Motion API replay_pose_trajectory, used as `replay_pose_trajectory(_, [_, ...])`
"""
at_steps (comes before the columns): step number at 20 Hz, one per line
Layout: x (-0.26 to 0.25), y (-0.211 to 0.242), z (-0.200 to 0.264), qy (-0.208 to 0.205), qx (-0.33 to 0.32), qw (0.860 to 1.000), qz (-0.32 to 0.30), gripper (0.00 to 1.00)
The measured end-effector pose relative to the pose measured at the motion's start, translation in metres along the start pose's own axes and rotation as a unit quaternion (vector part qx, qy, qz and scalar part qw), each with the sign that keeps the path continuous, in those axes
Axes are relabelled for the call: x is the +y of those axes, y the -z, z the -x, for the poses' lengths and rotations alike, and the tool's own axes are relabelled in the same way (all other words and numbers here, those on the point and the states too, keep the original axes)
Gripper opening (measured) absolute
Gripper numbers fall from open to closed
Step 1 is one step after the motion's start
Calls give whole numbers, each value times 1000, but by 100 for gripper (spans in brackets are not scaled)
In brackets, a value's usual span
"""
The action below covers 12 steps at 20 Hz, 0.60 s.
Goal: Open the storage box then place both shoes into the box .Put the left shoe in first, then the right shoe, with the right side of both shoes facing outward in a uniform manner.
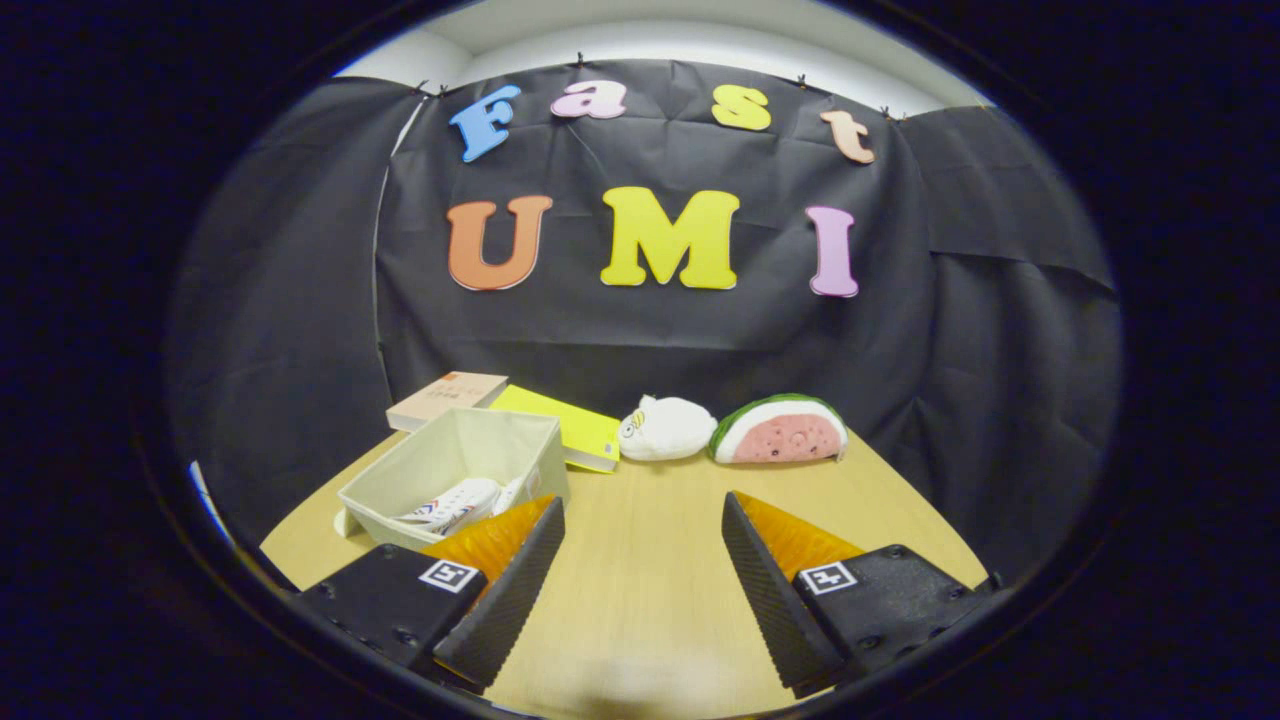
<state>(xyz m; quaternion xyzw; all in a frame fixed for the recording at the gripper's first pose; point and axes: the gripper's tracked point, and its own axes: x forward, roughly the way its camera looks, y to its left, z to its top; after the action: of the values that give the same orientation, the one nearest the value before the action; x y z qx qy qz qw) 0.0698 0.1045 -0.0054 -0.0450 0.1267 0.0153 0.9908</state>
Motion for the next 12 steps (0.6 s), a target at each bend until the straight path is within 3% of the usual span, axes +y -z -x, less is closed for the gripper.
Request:
replay_pose_trajectory(5, [-13, 12, 3, -12, -48, 999, 8, 100])
replay_pose_trajectory(9, [-7, 14, 10, -49, -84, 995, -14, 100])
replay_pose_trajectory(12, [-33, 26, 20, -4, -87, 996, 0, 100])
